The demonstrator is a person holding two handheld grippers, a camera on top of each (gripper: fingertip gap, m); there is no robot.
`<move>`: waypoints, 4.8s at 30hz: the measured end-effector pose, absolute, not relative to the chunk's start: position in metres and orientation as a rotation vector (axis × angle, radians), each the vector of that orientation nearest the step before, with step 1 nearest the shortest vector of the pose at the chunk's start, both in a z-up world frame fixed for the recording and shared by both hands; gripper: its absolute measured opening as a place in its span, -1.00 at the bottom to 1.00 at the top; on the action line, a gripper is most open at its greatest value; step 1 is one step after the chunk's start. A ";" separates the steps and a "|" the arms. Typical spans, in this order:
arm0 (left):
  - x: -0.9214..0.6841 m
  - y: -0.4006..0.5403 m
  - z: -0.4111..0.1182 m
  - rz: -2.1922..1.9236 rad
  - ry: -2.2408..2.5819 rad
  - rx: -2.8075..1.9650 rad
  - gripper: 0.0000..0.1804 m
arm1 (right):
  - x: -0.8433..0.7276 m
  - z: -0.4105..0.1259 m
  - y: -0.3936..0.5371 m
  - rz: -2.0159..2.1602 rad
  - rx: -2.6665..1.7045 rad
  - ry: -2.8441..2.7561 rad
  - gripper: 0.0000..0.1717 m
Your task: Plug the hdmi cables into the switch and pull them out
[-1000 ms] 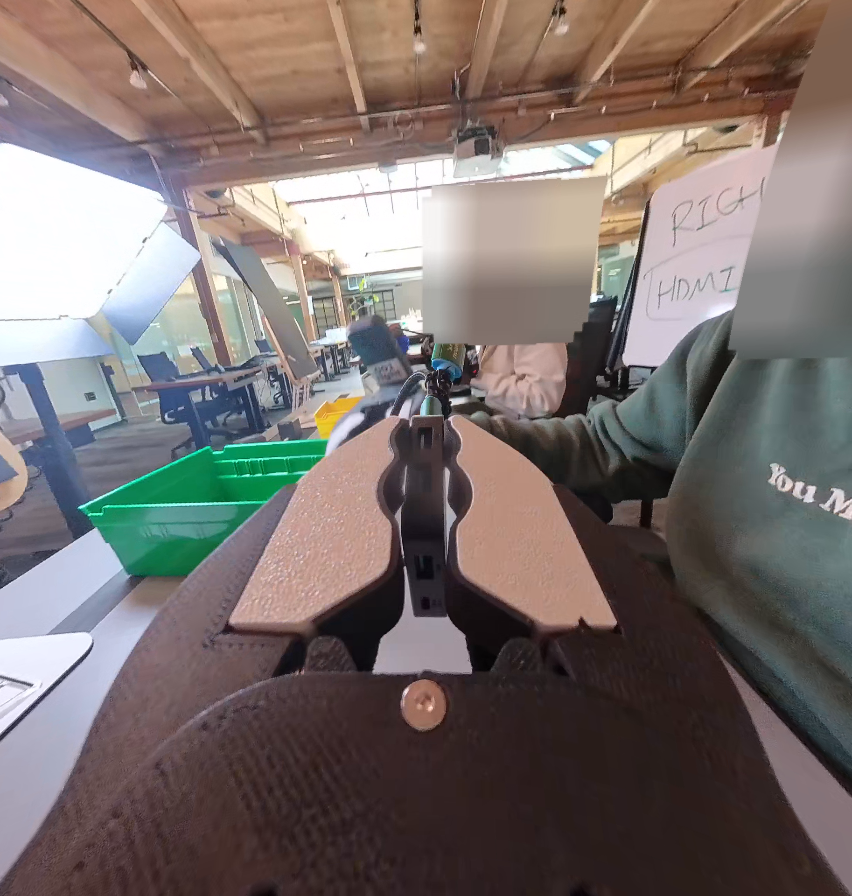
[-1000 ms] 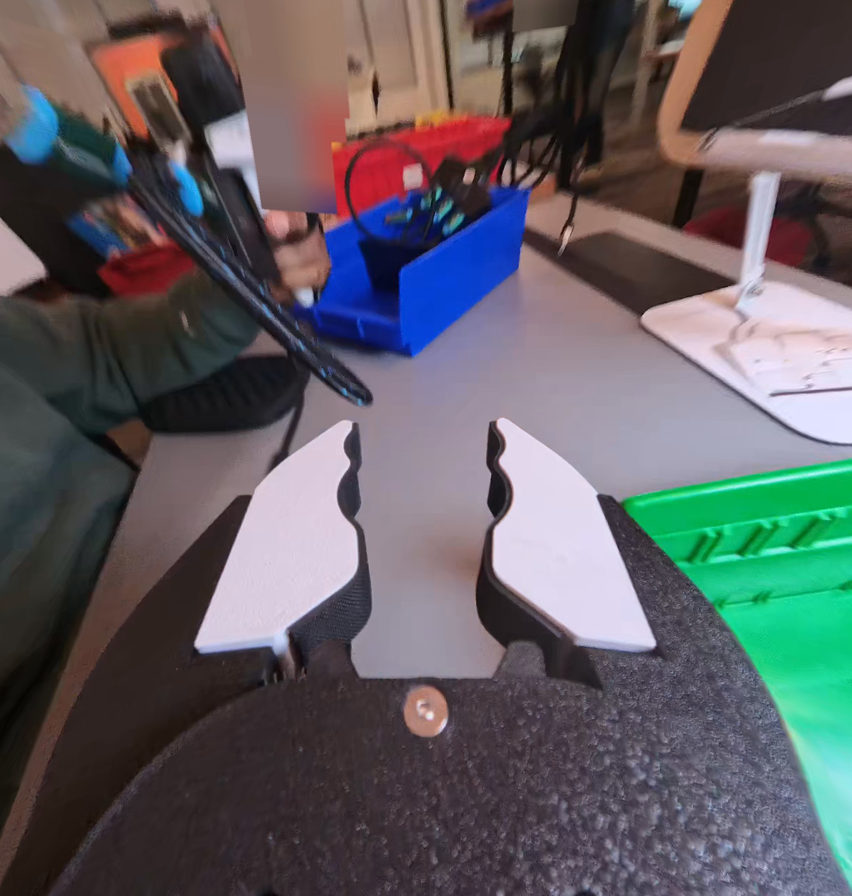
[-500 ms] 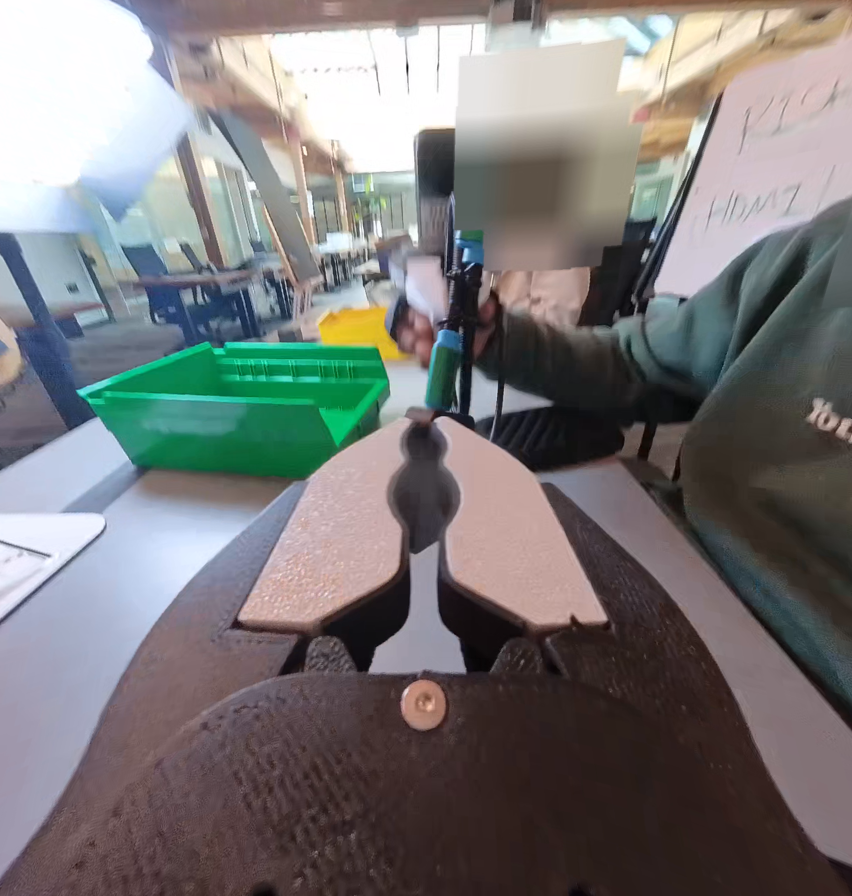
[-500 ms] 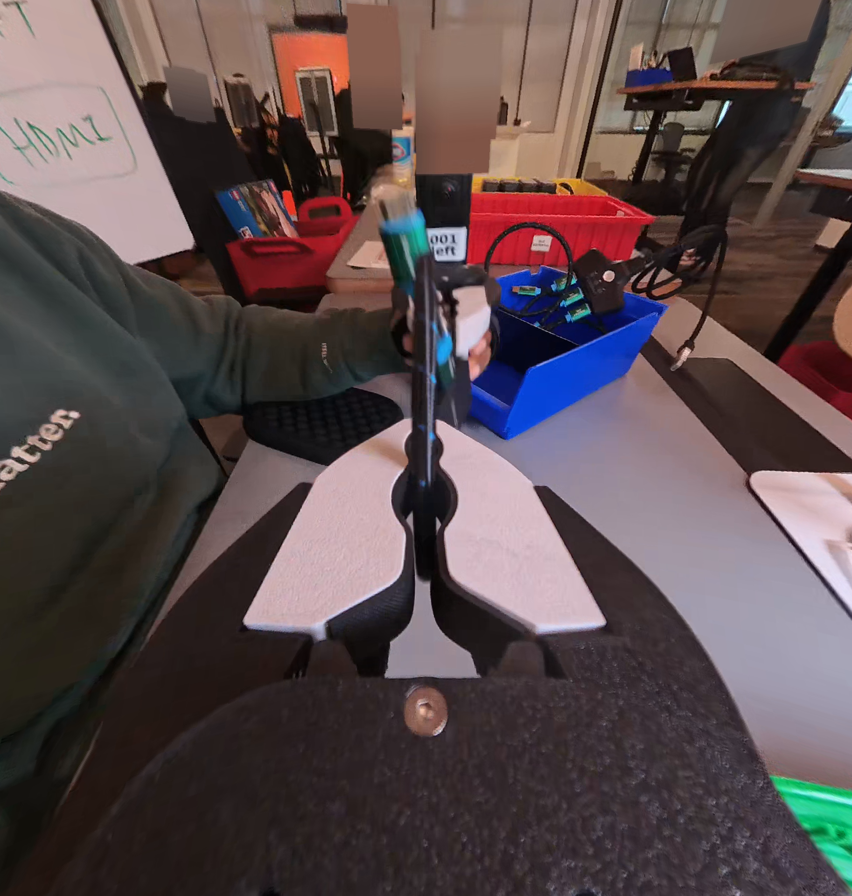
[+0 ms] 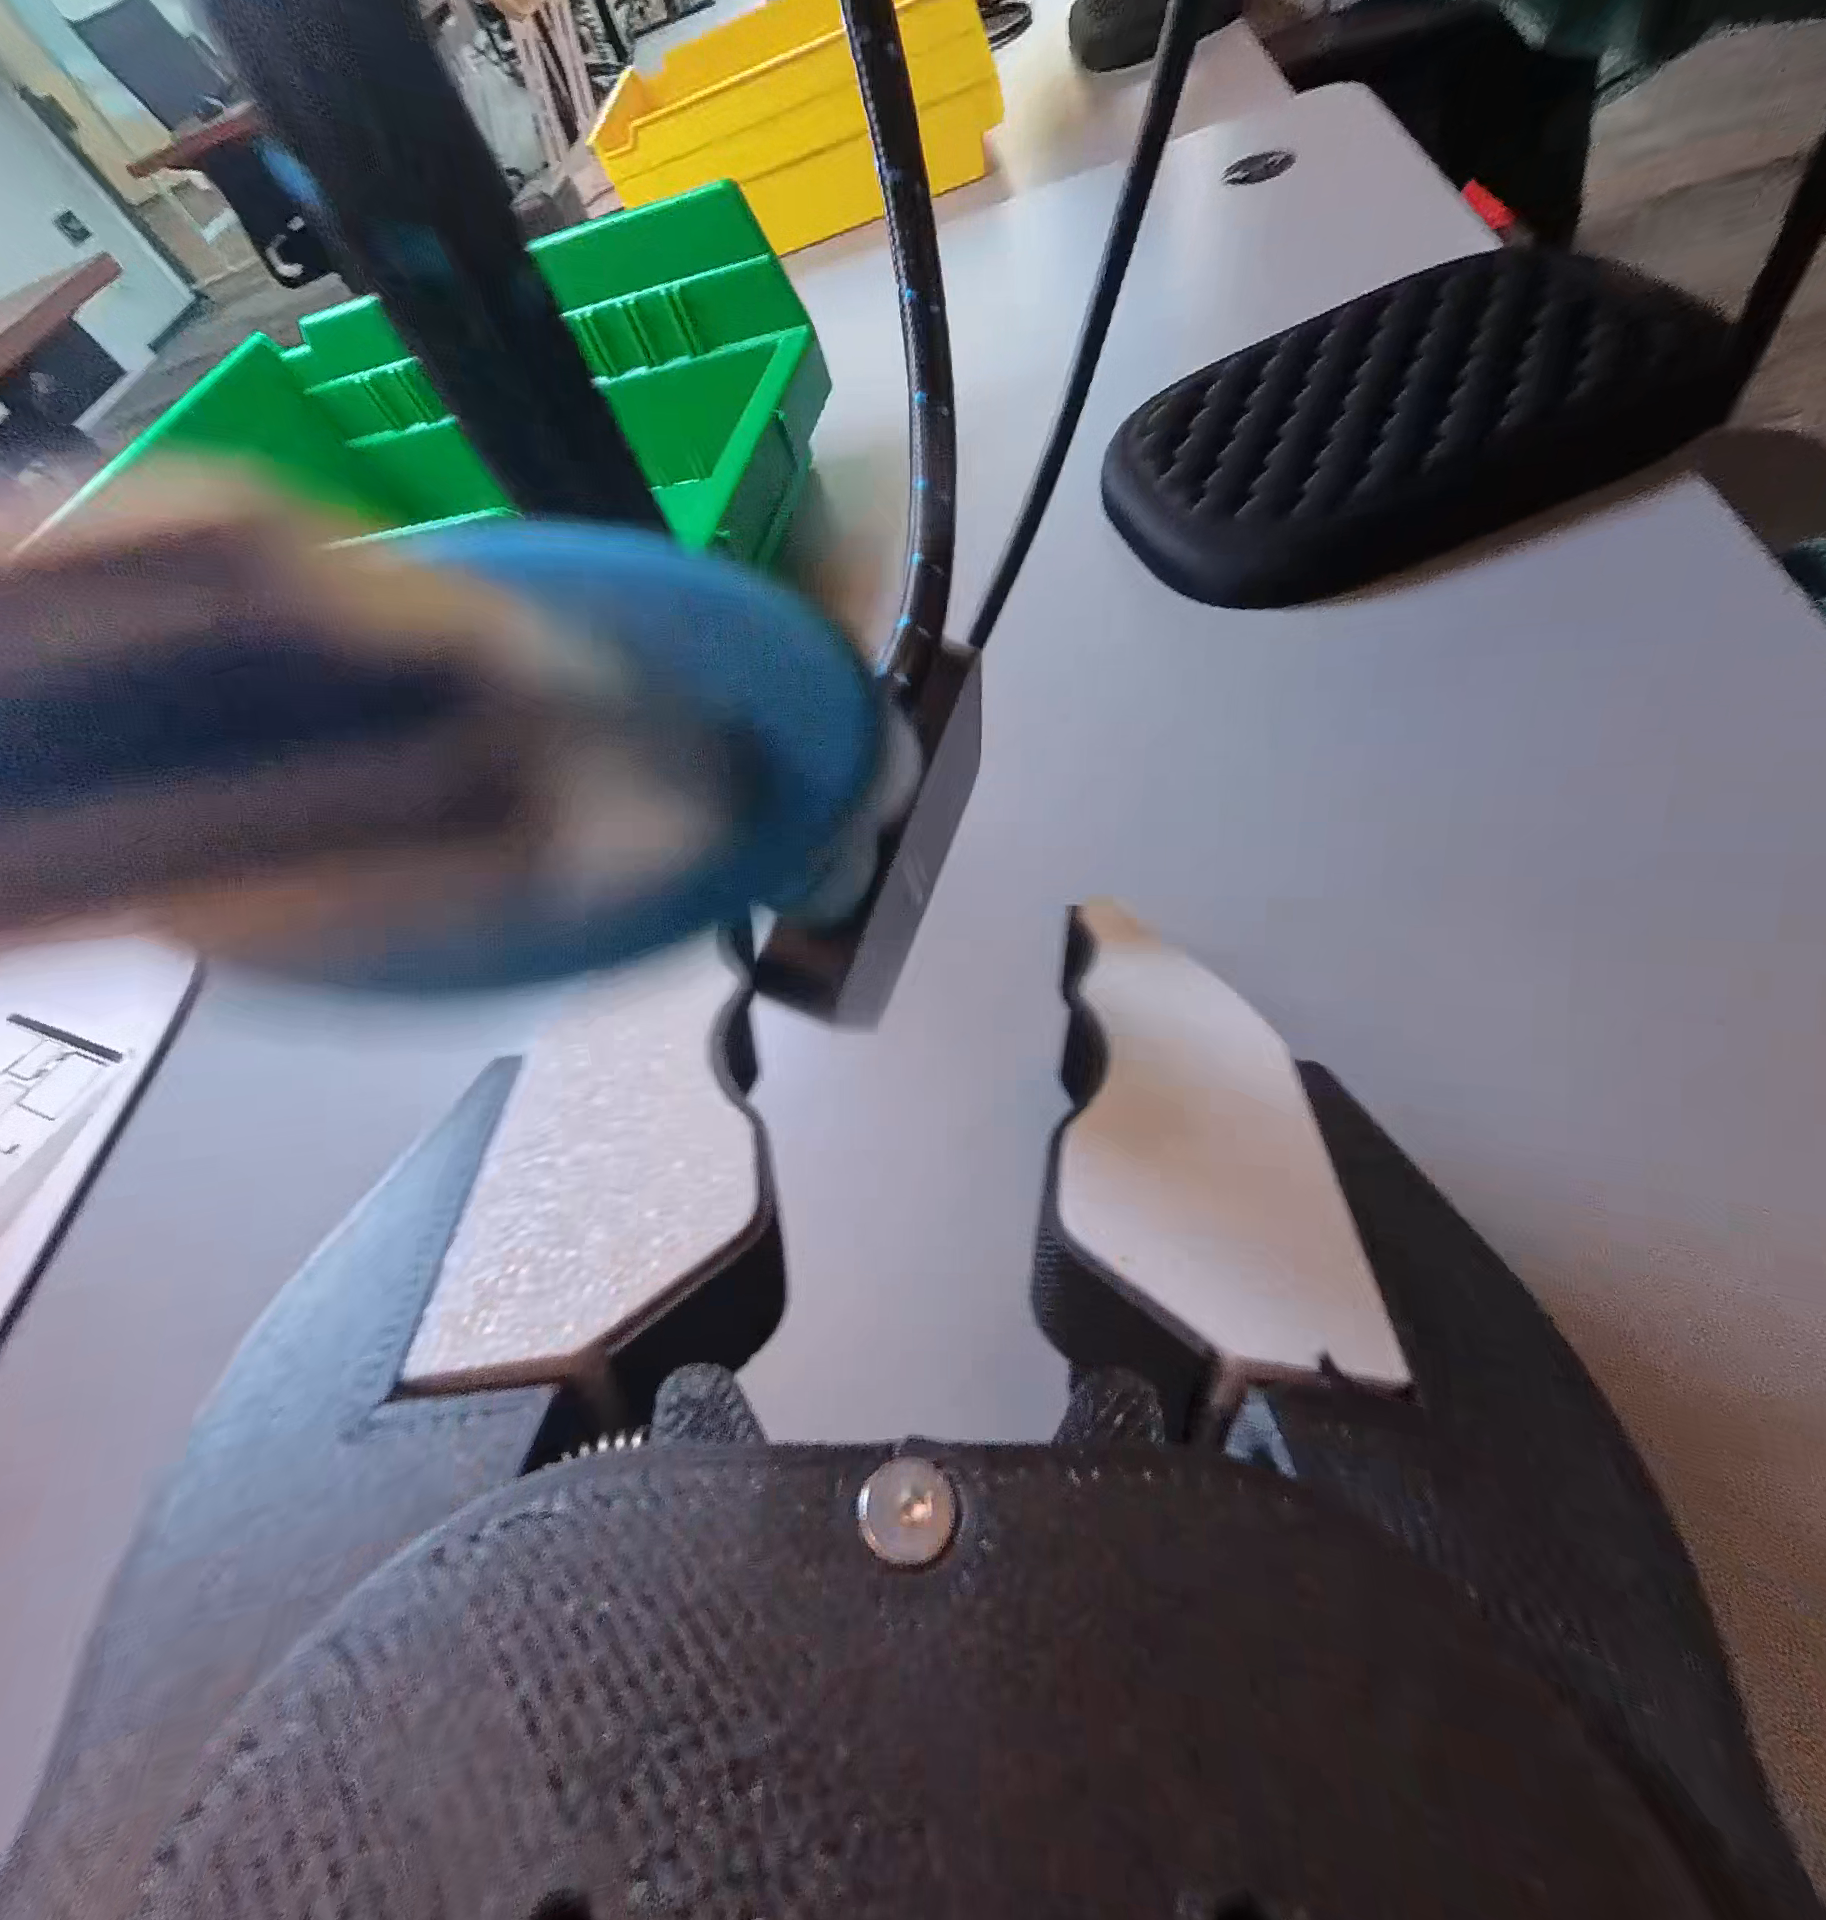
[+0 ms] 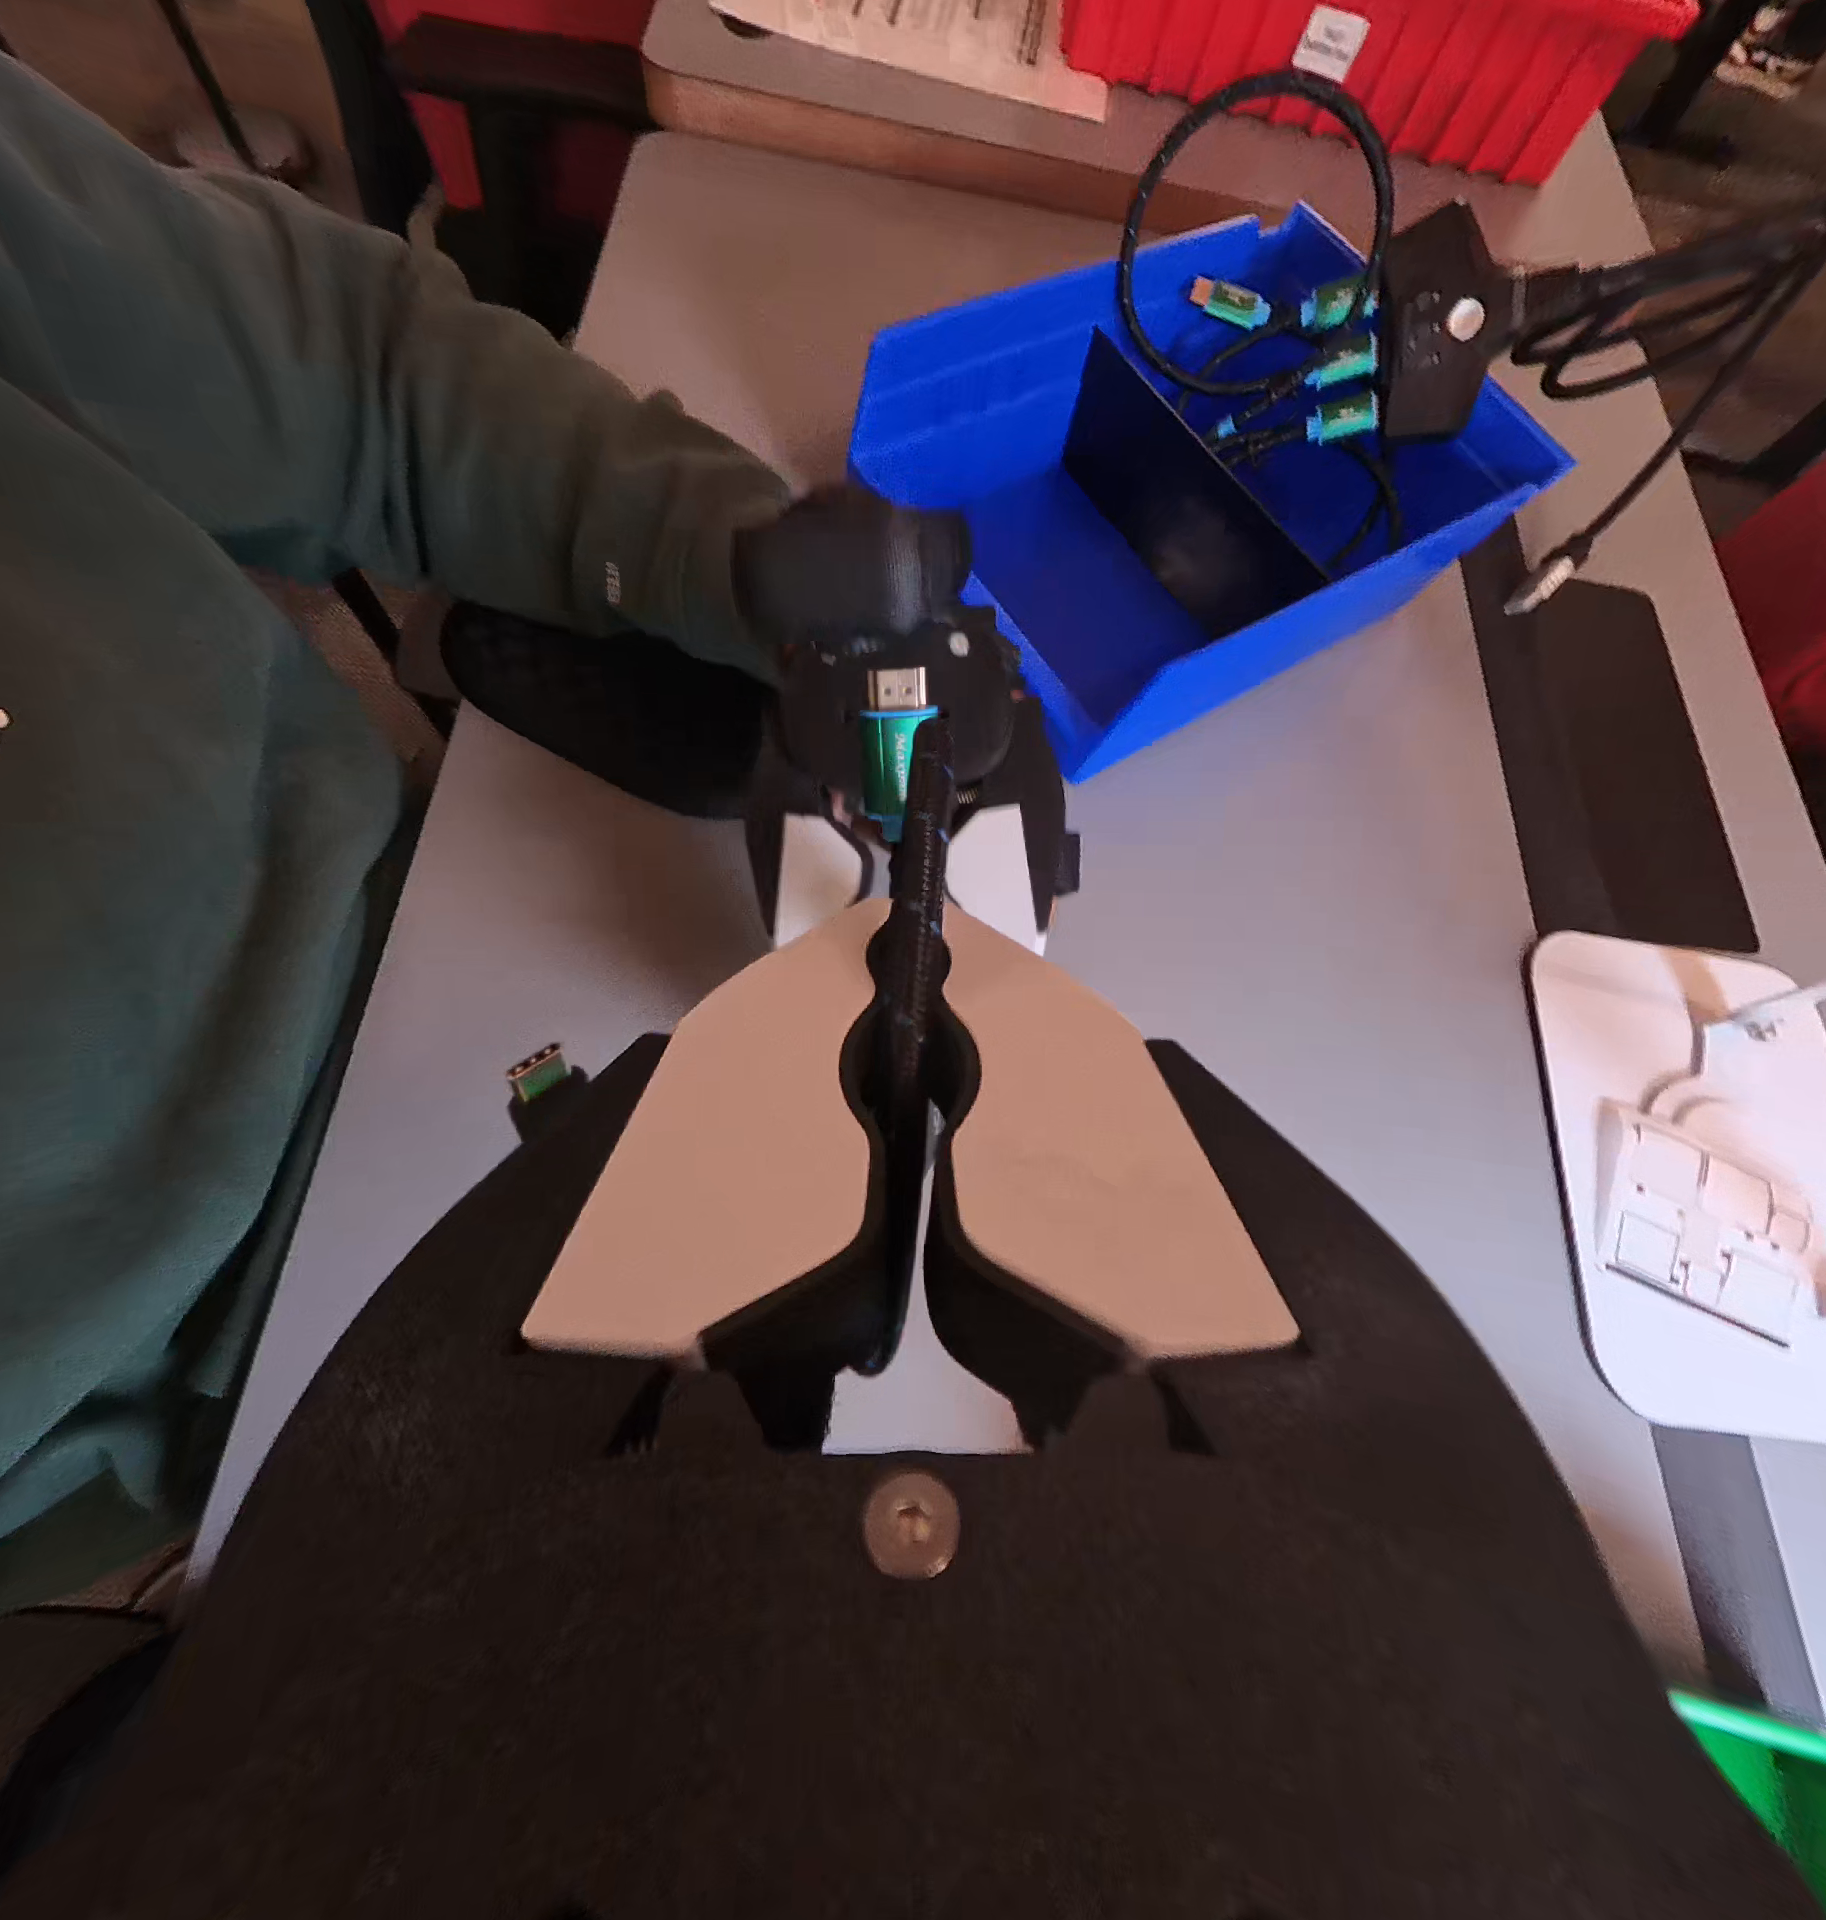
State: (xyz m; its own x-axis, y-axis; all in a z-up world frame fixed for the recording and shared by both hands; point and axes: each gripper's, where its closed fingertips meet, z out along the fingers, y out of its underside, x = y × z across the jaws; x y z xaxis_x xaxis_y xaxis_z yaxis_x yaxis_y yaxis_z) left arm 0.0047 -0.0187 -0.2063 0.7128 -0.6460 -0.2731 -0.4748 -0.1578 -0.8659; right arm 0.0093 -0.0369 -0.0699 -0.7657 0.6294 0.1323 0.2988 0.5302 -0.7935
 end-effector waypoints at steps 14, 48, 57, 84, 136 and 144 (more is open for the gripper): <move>-0.010 -0.062 -0.100 -0.530 0.657 -1.329 -0.84 | 0.024 -0.029 0.064 1.856 -0.888 -1.343 -0.39; 0.011 -0.059 -0.149 -0.439 0.844 -1.596 -0.87 | 0.020 -0.160 -0.047 1.502 -0.774 -2.025 -0.84; 0.028 -0.063 -0.154 -0.515 0.905 -1.571 -0.87 | 0.021 -0.178 -0.067 1.315 -0.627 -2.130 -0.80; -0.045 -0.103 -0.057 -0.229 0.670 -1.408 -0.87 | 0.007 -0.181 -0.026 1.214 -0.794 -2.008 -0.84; 0.021 -0.043 -0.181 -0.334 0.811 -1.732 -0.84 | 0.029 -0.164 -0.029 1.409 -0.737 -1.930 -0.71; 0.025 -0.040 -0.184 -0.334 0.802 -1.718 -0.84 | 0.039 -0.167 -0.032 1.285 -0.653 -2.032 -0.84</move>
State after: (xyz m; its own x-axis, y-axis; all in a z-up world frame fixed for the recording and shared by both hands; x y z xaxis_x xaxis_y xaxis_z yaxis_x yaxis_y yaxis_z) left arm 0.0254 -0.0404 -0.1841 0.7257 -0.6633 -0.1825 -0.3381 -0.1129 -0.9343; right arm 0.0390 -0.0324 -0.1675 -0.6727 0.6962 0.2505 0.0721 0.3986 -0.9143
